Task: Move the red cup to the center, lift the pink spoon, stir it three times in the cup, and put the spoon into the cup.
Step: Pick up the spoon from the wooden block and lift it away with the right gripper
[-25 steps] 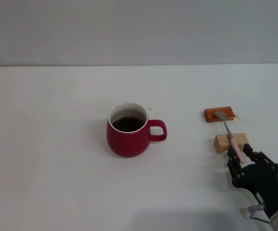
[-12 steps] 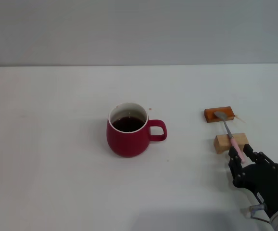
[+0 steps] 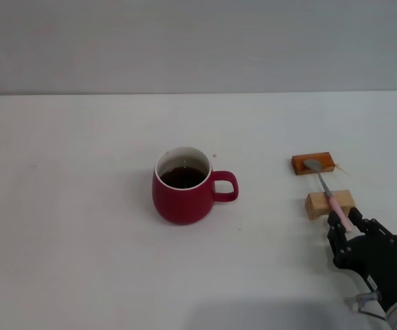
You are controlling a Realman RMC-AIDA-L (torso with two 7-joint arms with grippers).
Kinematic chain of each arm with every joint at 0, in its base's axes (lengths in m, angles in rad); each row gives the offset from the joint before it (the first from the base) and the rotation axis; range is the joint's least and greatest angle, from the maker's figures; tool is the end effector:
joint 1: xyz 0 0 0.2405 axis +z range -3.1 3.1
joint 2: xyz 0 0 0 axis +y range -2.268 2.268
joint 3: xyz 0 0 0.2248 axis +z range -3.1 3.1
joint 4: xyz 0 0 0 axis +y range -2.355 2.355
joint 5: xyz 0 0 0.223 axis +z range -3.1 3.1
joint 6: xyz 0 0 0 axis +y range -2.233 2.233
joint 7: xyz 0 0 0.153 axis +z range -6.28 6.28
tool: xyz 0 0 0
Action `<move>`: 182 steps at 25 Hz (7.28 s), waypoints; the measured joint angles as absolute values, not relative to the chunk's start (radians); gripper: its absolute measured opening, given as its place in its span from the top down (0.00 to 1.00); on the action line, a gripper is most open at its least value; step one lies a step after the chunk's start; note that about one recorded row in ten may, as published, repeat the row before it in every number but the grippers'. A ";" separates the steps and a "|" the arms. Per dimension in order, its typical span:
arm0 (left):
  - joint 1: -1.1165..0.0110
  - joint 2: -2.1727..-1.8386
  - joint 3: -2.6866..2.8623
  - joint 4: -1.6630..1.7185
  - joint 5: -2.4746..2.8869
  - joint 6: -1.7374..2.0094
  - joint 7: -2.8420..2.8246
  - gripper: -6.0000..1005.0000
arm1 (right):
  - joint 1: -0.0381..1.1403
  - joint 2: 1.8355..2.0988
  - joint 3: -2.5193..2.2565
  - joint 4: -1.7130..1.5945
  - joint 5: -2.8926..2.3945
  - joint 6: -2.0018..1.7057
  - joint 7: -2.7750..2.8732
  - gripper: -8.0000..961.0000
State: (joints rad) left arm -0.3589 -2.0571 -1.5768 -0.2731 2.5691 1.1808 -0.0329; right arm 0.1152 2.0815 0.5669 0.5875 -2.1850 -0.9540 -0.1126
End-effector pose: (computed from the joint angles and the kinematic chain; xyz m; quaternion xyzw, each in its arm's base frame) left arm -0.3510 0.3345 0.0927 -0.5095 -0.2307 -0.2981 0.7735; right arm 0.2921 0.2461 -0.1000 -0.7476 0.3175 0.2476 0.5281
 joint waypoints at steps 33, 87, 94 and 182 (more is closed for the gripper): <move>-0.353 -2.057 -1.577 -0.273 2.569 1.197 -0.035 0.16 | 0.130 2.081 0.566 0.594 -2.184 -0.938 -0.118 0.71; -0.319 -2.059 -1.577 -0.322 2.569 1.212 -0.035 0.16 | 0.121 2.080 0.577 0.593 -2.184 -0.940 -0.121 0.82; -0.319 -2.059 -1.577 -0.322 2.571 1.210 -0.035 0.16 | 0.125 2.081 0.577 0.590 -2.184 -0.938 -0.121 0.82; -0.307 -2.056 -1.577 -0.322 2.571 1.222 -0.037 0.16 | 0.059 2.071 0.761 0.808 -2.187 -0.938 -0.365 0.85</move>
State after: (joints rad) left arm -0.3069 -2.0555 -1.5769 -0.3221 2.5709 1.2224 -0.0369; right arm 0.0590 2.0709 0.7606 0.8075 -2.1872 -0.9384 -0.3651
